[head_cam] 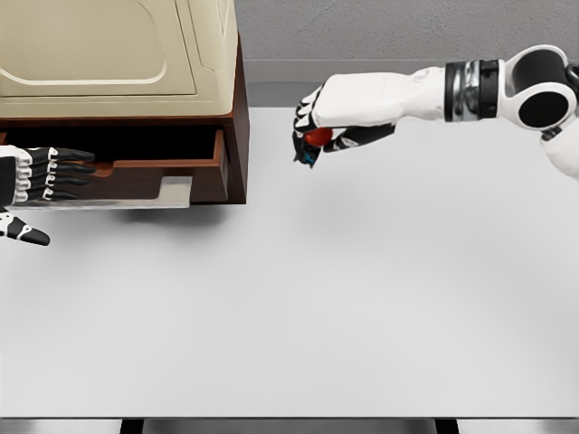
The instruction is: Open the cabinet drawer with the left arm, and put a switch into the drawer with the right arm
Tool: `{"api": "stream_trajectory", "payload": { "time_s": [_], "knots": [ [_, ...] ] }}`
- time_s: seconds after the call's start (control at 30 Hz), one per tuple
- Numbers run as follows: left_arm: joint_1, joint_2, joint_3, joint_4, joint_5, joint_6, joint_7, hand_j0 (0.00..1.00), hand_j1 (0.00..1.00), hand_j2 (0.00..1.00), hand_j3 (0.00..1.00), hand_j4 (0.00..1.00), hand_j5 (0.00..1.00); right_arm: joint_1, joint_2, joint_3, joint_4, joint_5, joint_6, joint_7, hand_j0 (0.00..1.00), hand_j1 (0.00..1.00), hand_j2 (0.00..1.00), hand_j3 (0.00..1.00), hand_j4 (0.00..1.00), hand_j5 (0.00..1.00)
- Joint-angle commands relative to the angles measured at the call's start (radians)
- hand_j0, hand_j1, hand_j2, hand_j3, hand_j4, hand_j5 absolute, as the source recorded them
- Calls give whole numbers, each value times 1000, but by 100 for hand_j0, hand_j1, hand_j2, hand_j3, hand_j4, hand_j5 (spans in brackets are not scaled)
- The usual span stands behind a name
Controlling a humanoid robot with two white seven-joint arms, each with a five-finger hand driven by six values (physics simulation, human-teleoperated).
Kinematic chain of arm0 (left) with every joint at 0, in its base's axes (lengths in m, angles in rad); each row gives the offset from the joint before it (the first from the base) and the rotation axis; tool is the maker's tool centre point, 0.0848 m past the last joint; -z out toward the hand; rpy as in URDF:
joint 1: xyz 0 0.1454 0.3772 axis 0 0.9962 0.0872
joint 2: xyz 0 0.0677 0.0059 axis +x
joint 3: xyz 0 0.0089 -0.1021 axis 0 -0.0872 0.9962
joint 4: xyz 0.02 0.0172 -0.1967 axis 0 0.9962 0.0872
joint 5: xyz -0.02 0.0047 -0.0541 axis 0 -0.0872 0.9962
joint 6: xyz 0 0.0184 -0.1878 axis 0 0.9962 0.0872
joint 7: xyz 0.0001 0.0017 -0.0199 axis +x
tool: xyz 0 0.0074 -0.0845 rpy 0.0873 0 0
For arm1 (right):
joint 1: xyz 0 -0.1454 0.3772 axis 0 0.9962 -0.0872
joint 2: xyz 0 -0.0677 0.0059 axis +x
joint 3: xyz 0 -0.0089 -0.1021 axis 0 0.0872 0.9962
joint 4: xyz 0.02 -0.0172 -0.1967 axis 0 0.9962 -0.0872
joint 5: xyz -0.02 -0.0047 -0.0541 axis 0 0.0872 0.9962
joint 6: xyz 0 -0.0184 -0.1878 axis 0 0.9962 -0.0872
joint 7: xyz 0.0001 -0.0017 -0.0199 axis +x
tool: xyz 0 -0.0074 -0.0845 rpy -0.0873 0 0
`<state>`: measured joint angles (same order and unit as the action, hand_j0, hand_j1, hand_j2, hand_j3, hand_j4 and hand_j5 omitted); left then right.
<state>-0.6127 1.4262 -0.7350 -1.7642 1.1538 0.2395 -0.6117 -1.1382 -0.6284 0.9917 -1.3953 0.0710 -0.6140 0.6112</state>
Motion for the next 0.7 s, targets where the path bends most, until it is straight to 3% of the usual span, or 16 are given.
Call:
{"api": "stream_trajectory", "payload": {
  "time_s": [0.0,0.67],
  "knots": [
    [1,-4,-23,0,-48,7,1,100,100,100,100,100,100,-2,7,2,-7,-7,3,0,47,47,47,47,47,47],
    [-4,-4,-15,0,-14,90,1,100,100,100,100,100,100,-49,39,8,-39,-10,3,0,47,47,47,47,47,47]
  ]
}}
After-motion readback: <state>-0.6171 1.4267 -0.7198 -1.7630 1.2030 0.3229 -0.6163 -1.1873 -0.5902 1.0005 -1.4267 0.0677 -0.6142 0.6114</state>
